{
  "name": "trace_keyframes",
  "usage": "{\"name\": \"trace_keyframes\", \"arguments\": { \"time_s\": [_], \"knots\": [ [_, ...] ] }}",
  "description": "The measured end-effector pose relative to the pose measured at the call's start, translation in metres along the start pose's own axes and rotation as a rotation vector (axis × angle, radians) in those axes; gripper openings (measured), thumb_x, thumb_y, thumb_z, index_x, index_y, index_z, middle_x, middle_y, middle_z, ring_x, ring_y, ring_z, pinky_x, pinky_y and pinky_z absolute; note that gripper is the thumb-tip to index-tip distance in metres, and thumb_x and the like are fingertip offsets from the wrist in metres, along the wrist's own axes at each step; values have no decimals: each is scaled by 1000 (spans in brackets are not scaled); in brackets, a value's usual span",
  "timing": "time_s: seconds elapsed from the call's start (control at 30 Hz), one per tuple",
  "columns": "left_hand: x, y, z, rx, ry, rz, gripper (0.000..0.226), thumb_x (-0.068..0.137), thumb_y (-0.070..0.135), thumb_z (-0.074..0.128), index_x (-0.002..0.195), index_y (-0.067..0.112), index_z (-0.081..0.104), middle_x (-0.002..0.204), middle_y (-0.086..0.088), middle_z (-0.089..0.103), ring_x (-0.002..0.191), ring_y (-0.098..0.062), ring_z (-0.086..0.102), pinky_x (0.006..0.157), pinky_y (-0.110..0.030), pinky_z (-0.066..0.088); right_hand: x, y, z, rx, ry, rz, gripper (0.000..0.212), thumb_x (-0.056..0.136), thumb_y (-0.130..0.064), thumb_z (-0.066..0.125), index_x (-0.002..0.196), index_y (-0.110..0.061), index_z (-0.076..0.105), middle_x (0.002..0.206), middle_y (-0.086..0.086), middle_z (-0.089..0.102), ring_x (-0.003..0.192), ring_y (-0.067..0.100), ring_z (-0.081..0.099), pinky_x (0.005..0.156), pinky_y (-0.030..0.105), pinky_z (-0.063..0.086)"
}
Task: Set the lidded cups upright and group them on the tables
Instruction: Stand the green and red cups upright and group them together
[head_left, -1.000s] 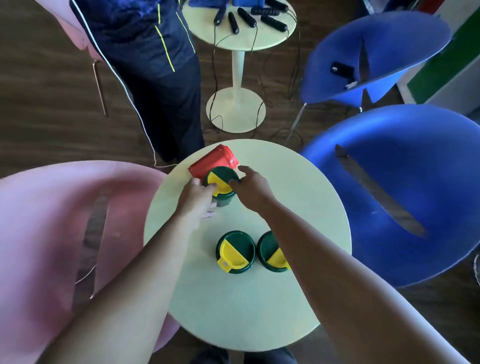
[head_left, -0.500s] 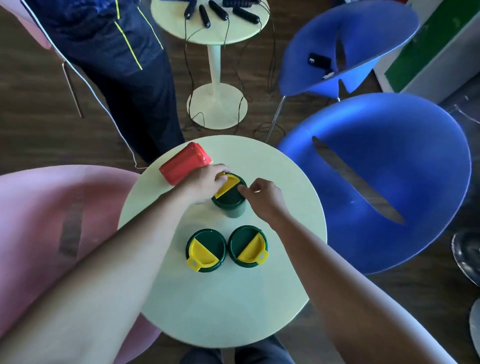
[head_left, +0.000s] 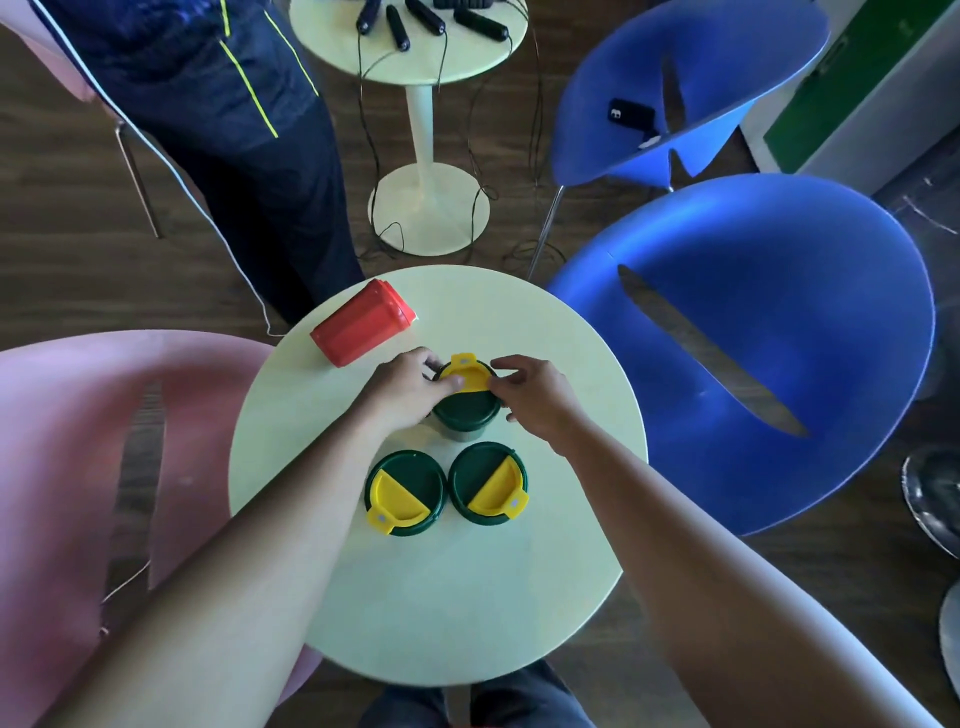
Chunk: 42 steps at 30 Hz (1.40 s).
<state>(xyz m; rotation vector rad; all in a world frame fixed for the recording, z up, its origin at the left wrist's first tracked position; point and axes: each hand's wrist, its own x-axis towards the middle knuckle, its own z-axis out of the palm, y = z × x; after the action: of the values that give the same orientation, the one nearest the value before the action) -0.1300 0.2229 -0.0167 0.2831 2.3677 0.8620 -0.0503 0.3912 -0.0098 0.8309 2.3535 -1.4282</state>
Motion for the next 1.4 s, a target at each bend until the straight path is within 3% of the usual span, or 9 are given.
{"name": "trace_keyframes", "arguments": {
  "time_s": [0.1, 0.23, 0.43, 0.53, 0.83, 1.0, 1.07, 1.2, 1.4],
  "knots": [
    [-7, 3, 3, -91, 46, -6, 24, 88, 38, 71, 107, 24, 66, 104, -6, 73, 93, -29, 68, 83, -40, 59, -5, 3, -1, 16, -10, 36, 26, 85, -34, 65, 108, -23, 70, 87, 0, 75, 67, 20, 72, 65, 27, 55],
    [-9, 14, 5, -32, 45, 59, 17, 92, 30, 67, 107, 21, 67, 107, -2, 75, 99, -22, 65, 76, -28, 44, -12, 10, -1, 26, 10, 93, 22, 80, -38, 68, 95, -21, 64, 76, 5, 78, 73, 21, 75, 66, 29, 56],
    [-8, 16, 2, -8, -15, 142, 21, 95, 21, 64, 115, 17, 72, 114, -2, 74, 109, -17, 65, 85, -24, 44, -27, 19, 0, 78, 59, 136, 26, 76, -38, 72, 90, -19, 62, 74, 3, 77, 64, 13, 73, 57, 25, 51],
    [-7, 16, 1, 5, -44, 170, 26, 97, 17, 61, 121, 16, 71, 120, -4, 73, 115, -18, 64, 91, -25, 46, -28, 22, 3, 91, 74, 143, 28, 77, -40, 71, 91, -18, 62, 73, 3, 77, 68, 15, 74, 64, 28, 55],
    [-5, 14, 2, 45, -79, 185, 33, 97, 16, 61, 129, 19, 66, 127, -6, 69, 118, -18, 62, 95, -26, 46, -29, 28, 4, 137, 104, 158, 29, 78, -41, 72, 91, -18, 60, 81, 6, 77, 71, 22, 73, 73, 40, 61],
    [-5, 10, -2, 24, -78, 177, 34, 97, 22, 61, 130, 18, 64, 127, -3, 68, 117, -19, 63, 92, -25, 44, -28, 24, 4, 114, 123, 158, 34, 77, -49, 67, 96, -21, 61, 91, 6, 73, 80, 25, 70, 69, 41, 60],
    [-4, 5, -8, 8, -53, 163, 32, 97, 25, 60, 129, 19, 64, 121, -1, 69, 115, -20, 63, 92, -28, 46, -27, 18, 2, 70, 157, 132, 36, 83, -50, 63, 101, -19, 61, 100, 3, 70, 83, 21, 64, 62, 32, 52],
    [4, -5, -31, -38, 39, 116, 32, 96, 24, 61, 126, 15, 62, 113, 0, 66, 100, -19, 62, 79, -27, 43, -13, -7, -1, 0, 269, -42, 25, 88, -43, 60, 96, -19, 63, 109, -1, 66, 95, 21, 63, 76, 33, 51],
    [32, -26, -80, -69, 242, 22, 36, 88, 25, 66, 123, 19, 61, 125, -7, 66, 115, -27, 63, 97, -36, 49, 25, -75, 14, -79, 242, -248, 21, 90, -33, 58, 97, -14, 66, 106, 2, 70, 96, 21, 65, 76, 28, 48]
  ]
}}
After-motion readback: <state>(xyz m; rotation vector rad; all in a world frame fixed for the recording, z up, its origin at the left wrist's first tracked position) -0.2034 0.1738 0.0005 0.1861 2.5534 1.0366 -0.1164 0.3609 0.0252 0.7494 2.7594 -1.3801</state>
